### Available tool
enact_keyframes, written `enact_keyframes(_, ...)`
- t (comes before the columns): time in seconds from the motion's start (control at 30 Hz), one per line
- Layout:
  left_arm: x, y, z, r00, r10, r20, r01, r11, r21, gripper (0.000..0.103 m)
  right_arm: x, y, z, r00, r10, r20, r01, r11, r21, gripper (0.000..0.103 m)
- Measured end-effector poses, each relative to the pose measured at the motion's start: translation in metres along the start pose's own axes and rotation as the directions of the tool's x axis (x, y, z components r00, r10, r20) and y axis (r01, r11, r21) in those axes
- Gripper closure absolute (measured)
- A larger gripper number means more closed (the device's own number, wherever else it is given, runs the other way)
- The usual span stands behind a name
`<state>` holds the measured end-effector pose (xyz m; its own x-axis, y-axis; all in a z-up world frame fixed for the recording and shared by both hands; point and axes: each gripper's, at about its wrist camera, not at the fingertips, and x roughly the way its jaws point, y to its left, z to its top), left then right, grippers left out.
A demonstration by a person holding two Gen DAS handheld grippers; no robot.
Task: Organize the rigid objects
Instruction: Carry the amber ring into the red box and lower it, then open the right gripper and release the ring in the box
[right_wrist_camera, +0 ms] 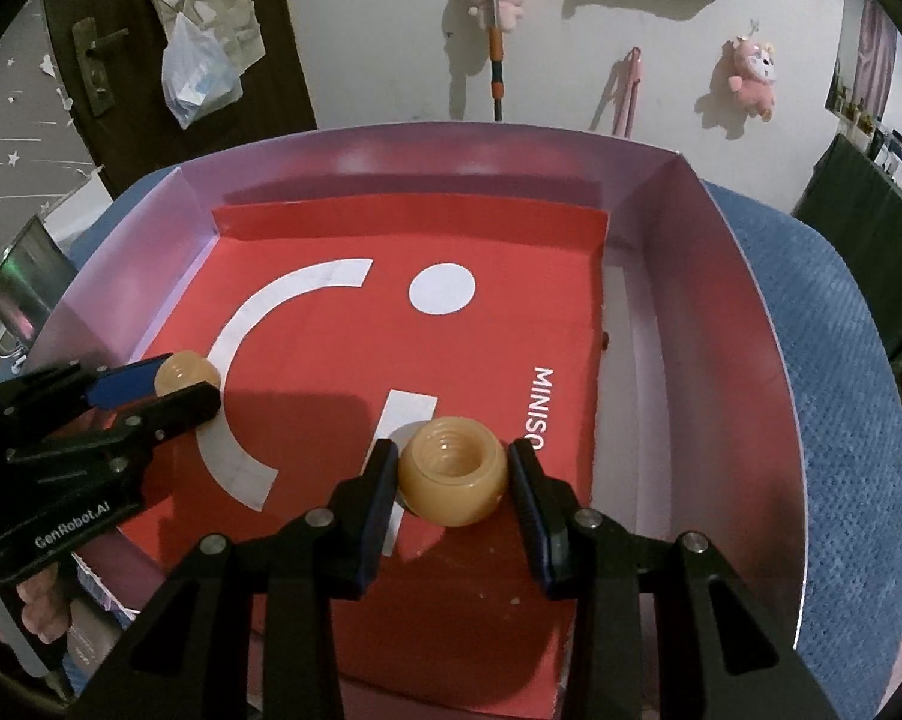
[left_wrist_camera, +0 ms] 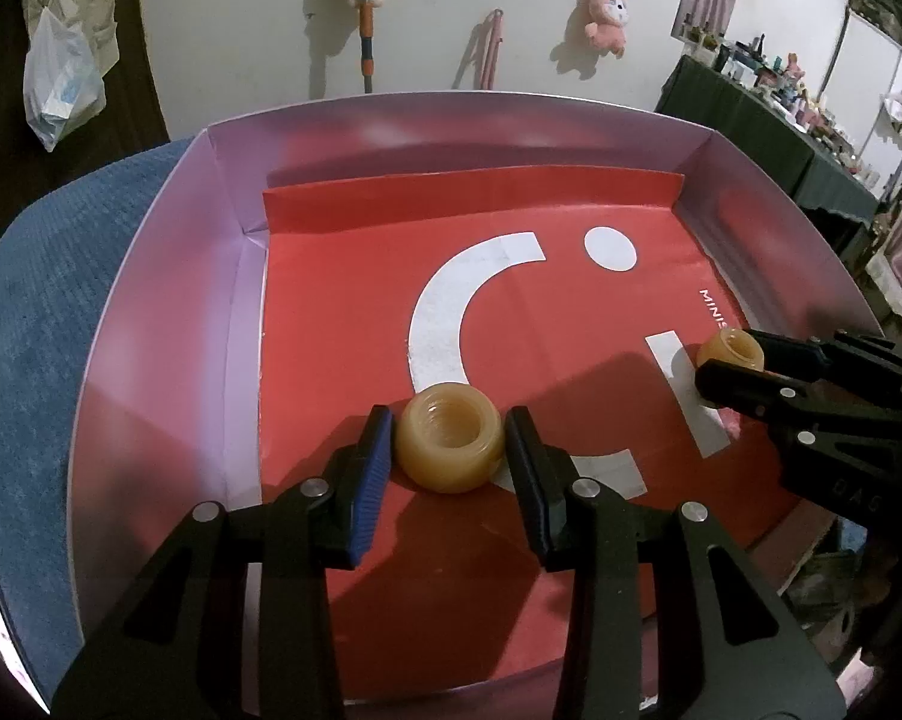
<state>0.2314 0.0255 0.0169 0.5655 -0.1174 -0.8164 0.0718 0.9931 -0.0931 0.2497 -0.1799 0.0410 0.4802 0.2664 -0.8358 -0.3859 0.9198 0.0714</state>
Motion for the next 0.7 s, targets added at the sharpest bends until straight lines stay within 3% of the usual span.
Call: enact_keyframes(0.7, -0.0014, 0.0027, 0.0018, 1.000, 0.011, 0.008, -0.011, 1.000, -0.004, 0.064, -0.0013, -0.0005, 0.0012, 1.000, 0.012, 0.003, -0.012, 1.000, -0.003, 0.062)
